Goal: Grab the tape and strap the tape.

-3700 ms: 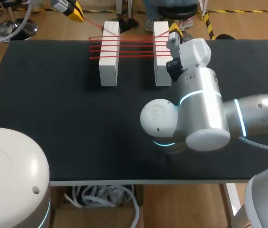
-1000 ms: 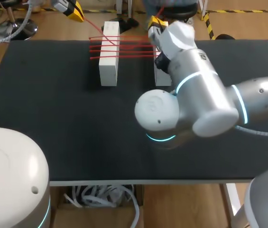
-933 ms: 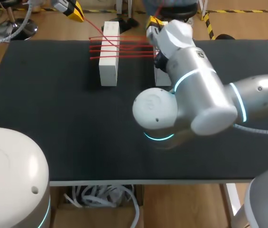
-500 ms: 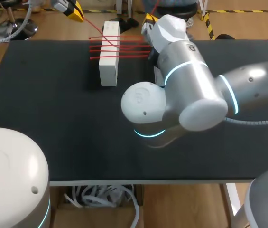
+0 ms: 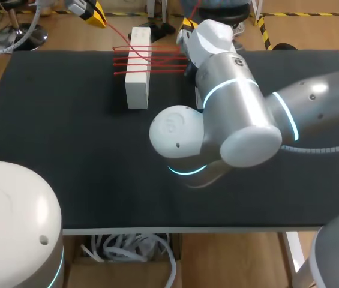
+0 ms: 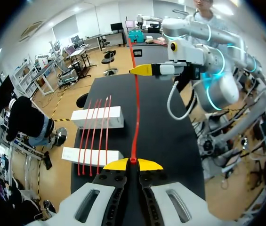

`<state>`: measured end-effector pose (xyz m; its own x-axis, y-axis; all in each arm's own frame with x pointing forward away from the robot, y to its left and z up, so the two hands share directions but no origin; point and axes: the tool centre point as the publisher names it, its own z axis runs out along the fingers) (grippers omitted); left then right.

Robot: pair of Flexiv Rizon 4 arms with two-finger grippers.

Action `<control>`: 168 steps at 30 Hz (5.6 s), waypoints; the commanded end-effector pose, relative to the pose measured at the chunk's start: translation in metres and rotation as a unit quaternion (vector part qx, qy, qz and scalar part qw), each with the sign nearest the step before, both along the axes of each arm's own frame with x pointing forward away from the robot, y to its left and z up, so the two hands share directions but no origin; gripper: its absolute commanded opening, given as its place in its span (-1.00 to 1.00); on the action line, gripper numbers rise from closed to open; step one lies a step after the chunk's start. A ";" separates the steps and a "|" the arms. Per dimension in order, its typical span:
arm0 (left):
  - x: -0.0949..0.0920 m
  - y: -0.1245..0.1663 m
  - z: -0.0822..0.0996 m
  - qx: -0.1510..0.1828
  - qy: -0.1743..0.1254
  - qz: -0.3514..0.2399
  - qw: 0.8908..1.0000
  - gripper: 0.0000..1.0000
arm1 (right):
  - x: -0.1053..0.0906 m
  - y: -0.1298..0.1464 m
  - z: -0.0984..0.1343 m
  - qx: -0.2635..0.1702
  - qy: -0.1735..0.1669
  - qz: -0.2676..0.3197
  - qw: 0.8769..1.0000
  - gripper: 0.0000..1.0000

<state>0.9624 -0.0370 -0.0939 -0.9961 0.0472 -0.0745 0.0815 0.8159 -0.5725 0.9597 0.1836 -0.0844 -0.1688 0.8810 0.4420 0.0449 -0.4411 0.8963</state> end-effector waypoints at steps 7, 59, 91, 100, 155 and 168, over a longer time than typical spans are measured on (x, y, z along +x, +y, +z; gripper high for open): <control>0.001 0.000 0.001 0.002 0.002 -0.001 1.000 -1.00 | 0.000 0.000 0.002 0.000 0.003 -0.001 1.000 -1.00; 0.001 0.000 0.001 0.002 0.002 -0.001 1.000 -1.00 | -0.016 0.036 0.035 -0.462 -0.072 -0.132 0.874 -1.00; 0.001 0.000 0.001 0.002 0.002 -0.001 1.000 -1.00 | -0.012 0.051 0.036 -0.696 -0.108 -0.121 0.699 -1.00; 0.001 0.000 0.001 0.002 0.002 -0.001 1.000 -1.00 | -0.013 0.052 0.033 -0.719 -0.108 -0.102 0.679 -1.00; 0.001 0.000 0.001 0.002 0.002 -0.001 1.000 -1.00 | -0.010 0.056 0.056 -0.832 -0.052 -0.120 0.540 -1.00; 0.001 0.000 0.001 0.002 0.002 -0.001 1.000 -1.00 | -0.013 0.061 0.074 -0.911 -0.042 -0.104 0.397 -1.00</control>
